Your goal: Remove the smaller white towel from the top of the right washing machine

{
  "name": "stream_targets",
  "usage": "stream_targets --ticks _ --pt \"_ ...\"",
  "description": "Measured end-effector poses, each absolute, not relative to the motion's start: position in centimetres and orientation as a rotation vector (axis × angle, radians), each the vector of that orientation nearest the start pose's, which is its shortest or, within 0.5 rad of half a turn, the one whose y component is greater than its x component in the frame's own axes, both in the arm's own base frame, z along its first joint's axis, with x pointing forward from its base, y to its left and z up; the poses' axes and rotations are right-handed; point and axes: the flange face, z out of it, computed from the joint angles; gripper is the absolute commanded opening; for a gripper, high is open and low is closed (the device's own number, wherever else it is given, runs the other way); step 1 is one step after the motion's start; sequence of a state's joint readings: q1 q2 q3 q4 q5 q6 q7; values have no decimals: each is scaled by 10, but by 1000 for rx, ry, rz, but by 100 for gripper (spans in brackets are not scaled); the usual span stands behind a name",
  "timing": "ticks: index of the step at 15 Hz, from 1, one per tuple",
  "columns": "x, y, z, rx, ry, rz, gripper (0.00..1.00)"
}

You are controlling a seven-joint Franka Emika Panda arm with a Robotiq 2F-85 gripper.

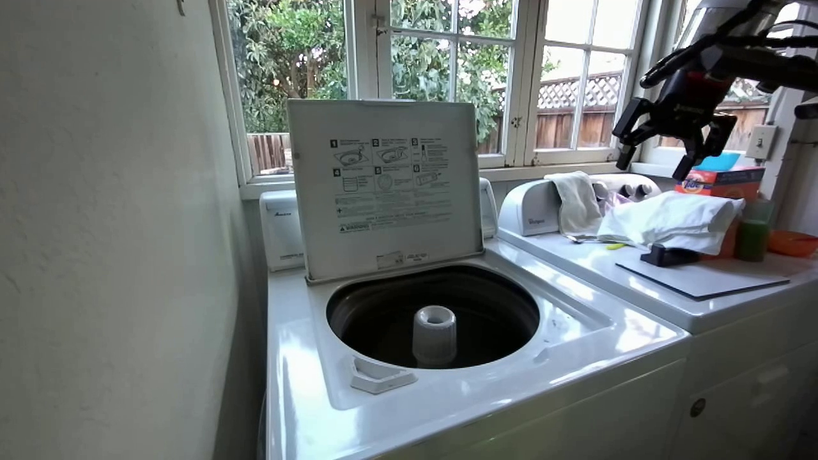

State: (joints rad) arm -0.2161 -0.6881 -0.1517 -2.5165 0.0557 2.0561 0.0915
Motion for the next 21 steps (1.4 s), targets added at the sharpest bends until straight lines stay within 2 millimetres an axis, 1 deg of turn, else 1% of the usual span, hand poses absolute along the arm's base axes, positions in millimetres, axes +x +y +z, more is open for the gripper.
stream_targets --ticks 4,6,9,14,16,18,21 --pt "382 -154 545 -2991 829 -606 100" --pt "396 -168 545 -3014 930 -647 100" --pt "405 -178 542 -3019 969 -632 100" --pt "406 -177 544 -3018 977 -639 100" --pt "409 -180 546 -3015 1000 -680 100" --pt "417 -192 549 -3006 1069 -777 100" --pt "441 -222 547 -3003 1155 -910 100"
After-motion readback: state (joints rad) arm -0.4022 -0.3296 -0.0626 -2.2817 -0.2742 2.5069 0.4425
